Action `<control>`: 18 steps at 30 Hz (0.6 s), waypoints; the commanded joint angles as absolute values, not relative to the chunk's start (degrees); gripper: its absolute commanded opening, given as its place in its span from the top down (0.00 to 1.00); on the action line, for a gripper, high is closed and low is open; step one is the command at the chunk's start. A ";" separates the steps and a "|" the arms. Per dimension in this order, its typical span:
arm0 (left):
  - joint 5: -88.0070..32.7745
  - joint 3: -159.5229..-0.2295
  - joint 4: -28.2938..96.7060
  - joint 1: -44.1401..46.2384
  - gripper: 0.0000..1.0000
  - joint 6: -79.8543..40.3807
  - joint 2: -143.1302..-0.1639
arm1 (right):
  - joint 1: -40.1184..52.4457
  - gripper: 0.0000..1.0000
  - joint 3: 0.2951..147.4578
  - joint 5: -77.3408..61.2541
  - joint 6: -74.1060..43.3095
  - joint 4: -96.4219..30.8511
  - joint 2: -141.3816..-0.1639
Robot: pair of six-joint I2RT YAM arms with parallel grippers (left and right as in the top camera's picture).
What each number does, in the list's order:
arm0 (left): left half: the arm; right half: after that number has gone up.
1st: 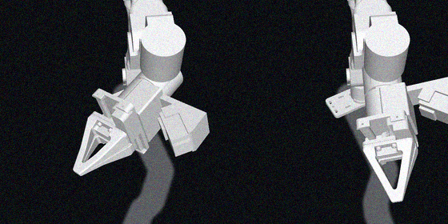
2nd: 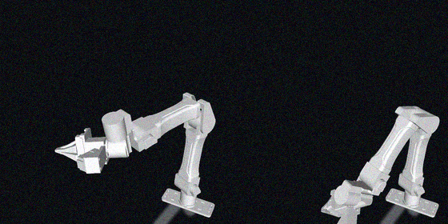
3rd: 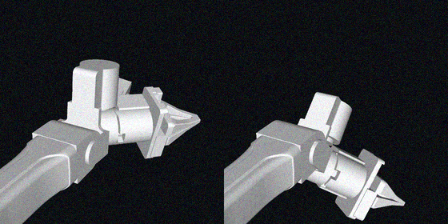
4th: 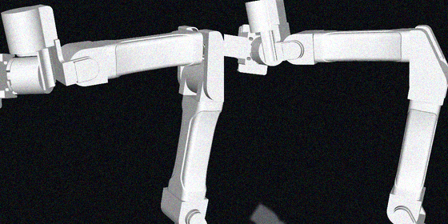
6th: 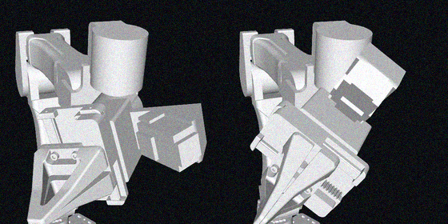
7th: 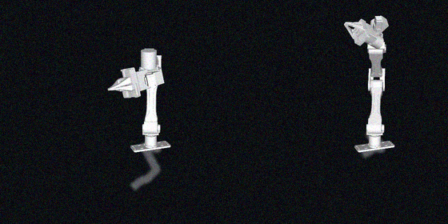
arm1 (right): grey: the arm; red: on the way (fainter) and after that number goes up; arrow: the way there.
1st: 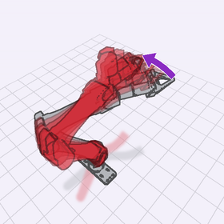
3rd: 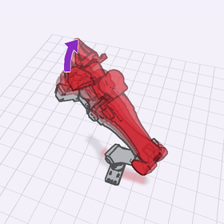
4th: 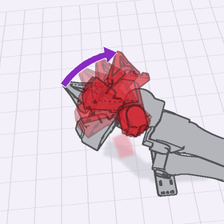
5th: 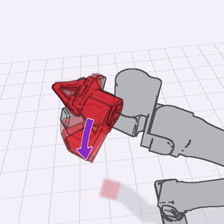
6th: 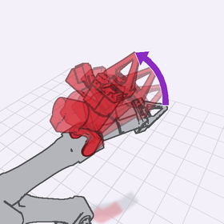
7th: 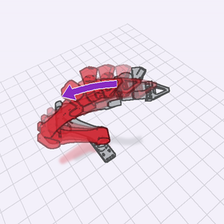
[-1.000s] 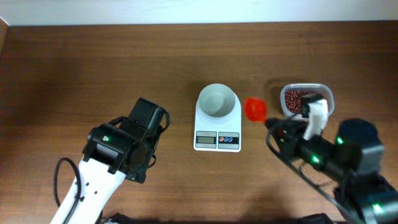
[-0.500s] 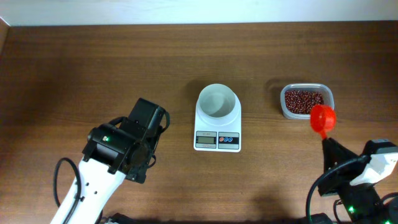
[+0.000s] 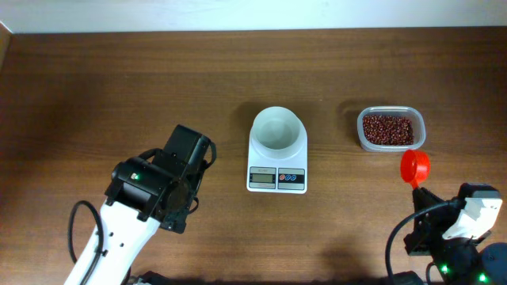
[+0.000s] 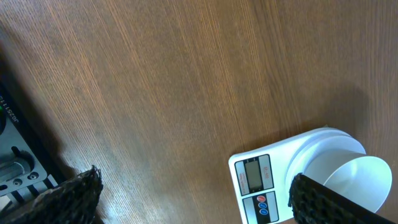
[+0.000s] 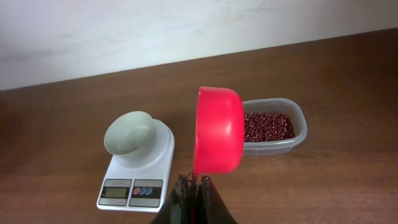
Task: Scoop and weigh 50g on scale
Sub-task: 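Carry the scoop with the right gripper to the bean tub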
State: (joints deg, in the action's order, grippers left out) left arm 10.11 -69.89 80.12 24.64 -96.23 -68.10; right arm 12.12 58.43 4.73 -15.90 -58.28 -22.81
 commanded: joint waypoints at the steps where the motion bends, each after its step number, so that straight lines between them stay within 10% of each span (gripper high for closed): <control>1: 10.76 -70.43 80.23 24.32 0.01 -96.14 -67.85 | 11.92 0.96 58.94 4.69 -16.97 -57.89 -22.92; 18: 10.76 -70.43 80.23 24.32 0.01 -96.14 -67.85 | 11.92 0.96 58.94 -7.38 -16.97 -60.55 -22.90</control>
State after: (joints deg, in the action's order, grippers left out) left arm 10.11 -69.89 80.12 24.64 -96.23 -68.10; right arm 12.12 58.43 -4.86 -16.53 -59.72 -22.81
